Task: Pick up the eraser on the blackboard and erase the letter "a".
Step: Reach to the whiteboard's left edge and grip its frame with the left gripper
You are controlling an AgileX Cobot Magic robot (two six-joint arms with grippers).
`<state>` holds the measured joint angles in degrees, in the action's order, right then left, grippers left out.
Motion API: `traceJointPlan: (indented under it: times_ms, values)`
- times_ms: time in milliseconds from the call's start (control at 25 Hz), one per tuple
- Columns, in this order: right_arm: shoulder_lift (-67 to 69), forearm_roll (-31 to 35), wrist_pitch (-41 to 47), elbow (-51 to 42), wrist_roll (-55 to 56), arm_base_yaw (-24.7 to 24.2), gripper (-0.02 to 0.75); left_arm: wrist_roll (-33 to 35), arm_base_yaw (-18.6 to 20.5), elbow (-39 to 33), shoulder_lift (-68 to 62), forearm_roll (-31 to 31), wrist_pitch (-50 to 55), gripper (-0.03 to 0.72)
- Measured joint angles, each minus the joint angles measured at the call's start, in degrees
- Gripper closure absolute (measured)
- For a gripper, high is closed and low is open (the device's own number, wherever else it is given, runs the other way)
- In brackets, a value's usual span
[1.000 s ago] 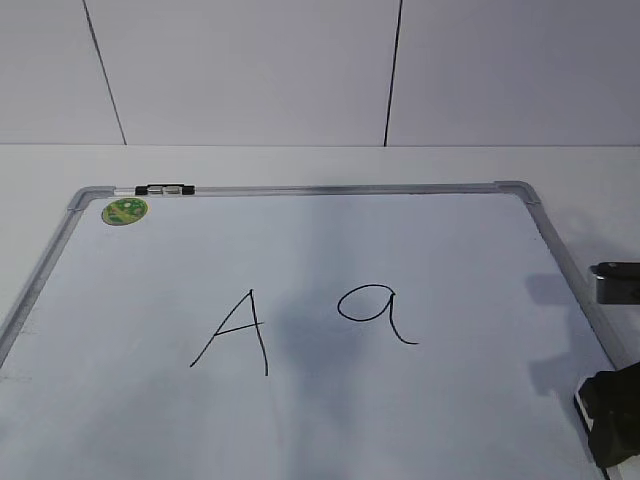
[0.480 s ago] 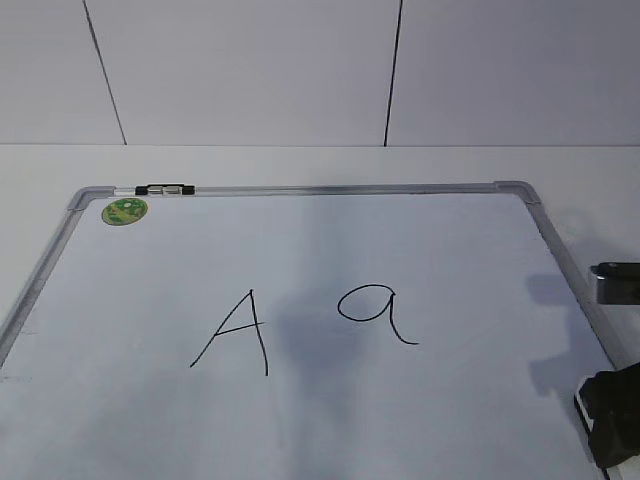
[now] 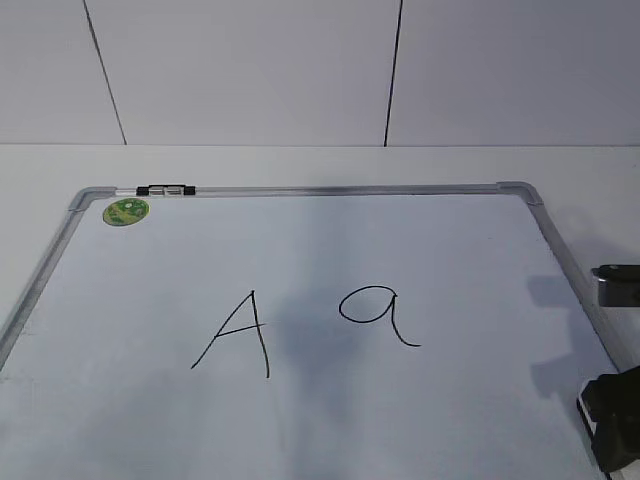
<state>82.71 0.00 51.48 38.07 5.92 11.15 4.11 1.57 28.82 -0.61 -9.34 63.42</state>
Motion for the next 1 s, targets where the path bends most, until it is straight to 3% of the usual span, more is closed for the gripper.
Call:
traceJointPlan:
  times_ms: [640, 1000]
  values:
    - [-1.53, -2.07, 5.59, 1.79, 0.00, 0.00, 0.178, 0.00, 0.00, 0.00, 0.00, 0.00, 0.00, 0.445]
    - [-3.66, -2.15, 12.93, 8.27, -0.53, 0.00, 0.178, 0.00, 0.00, 0.96, -5.72, 0.00, -1.36, 0.355]
